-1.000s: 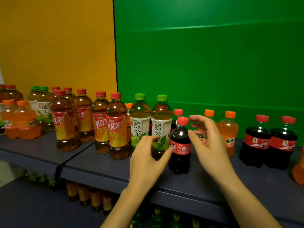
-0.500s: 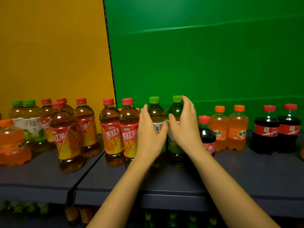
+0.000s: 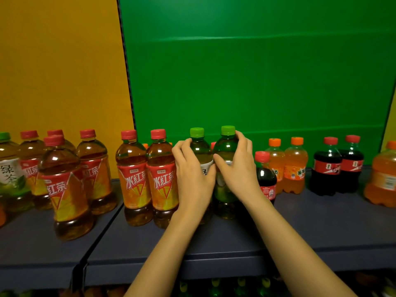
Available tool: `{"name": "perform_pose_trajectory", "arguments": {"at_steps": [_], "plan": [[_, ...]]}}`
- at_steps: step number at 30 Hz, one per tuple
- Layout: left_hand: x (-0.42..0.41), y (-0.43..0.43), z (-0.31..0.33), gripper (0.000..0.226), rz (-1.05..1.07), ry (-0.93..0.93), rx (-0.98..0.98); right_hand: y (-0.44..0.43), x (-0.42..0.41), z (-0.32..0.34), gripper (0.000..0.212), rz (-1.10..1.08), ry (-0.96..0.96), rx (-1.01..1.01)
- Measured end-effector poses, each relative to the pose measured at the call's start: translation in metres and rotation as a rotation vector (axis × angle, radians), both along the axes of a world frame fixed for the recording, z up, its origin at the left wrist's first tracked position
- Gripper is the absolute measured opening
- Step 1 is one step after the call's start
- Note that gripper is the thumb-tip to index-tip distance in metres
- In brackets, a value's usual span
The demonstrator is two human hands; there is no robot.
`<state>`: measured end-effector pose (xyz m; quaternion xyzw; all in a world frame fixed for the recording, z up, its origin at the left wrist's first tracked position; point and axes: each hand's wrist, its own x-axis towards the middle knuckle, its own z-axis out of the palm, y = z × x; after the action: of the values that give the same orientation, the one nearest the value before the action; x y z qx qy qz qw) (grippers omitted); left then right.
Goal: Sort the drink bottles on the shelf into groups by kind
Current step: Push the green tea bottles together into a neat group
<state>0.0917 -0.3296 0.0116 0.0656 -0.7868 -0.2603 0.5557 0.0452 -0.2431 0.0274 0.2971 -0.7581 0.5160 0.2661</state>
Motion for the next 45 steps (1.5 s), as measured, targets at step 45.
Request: {"name": "perform_pose_trajectory", "arguments": {"at_steps": [45], "plan": [[0.088,0.002,-0.049,0.041,-0.199,0.102,0.533,0.018,0.048,-0.077,0.064,0.476,-0.289,-0.366]]}}
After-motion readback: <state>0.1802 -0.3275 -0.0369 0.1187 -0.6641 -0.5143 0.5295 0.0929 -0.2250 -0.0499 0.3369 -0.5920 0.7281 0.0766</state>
